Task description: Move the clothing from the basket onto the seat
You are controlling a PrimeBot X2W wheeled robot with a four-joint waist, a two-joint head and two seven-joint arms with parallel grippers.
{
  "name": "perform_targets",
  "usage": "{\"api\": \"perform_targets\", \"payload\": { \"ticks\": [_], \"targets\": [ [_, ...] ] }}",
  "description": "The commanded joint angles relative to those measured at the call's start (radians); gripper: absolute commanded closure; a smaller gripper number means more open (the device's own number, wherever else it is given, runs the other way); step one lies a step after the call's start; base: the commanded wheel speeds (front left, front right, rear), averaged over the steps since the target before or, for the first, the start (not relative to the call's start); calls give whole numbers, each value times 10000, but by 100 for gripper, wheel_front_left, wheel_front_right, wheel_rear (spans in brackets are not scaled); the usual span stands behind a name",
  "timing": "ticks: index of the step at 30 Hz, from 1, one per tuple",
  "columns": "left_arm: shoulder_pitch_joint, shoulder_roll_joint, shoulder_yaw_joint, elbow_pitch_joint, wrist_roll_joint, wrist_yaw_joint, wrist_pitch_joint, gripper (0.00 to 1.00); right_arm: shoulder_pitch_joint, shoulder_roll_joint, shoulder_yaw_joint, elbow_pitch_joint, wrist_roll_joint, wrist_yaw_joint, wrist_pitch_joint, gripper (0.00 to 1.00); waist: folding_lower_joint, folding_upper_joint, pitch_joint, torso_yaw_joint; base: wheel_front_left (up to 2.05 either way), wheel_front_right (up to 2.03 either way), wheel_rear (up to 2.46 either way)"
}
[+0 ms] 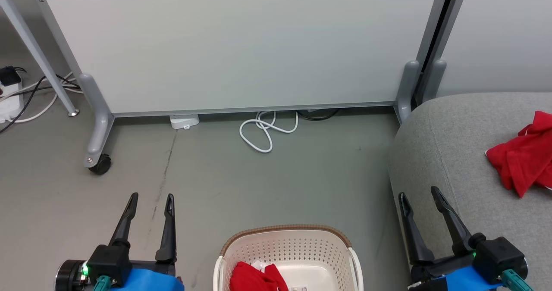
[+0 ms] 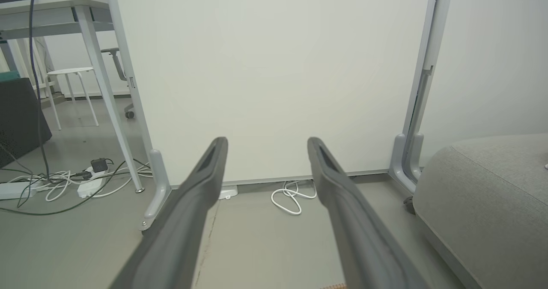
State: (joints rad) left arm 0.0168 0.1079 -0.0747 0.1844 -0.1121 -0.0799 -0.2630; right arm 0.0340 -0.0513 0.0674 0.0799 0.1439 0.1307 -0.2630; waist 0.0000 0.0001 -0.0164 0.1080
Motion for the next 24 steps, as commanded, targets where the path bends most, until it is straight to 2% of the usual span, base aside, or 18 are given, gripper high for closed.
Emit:
{"api": "perform_targets", "payload": {
  "ticks": [1,6,12,16,24],
  "targets": [
    [-187,8,-23,63,84,-53,-27,0,6,14,24,23,62,1,-27,0,0,-1,31,-26,0,0,0],
    [-575,112,-374,277,287,-250,-27,0,-150,13,54,-42,38,1,-27,0,0,-1,251,-154,0,0,0],
    [-1525,491,-1376,953,646,-451,-27,0,-533,12,156,-188,-77,1,-27,0,0,-1,844,-419,0,0,0],
    [-2463,752,-2399,1631,671,-512,-27,0,-951,7,252,-273,-118,1,-27,0,0,-1,1452,-695,0,0,0],
    [-4498,1403,-5130,3649,185,-506,-29,0,-2132,6,547,-579,-153,1,-27,0,0,-1,3094,-1328,0,0,0]
  ]
}}
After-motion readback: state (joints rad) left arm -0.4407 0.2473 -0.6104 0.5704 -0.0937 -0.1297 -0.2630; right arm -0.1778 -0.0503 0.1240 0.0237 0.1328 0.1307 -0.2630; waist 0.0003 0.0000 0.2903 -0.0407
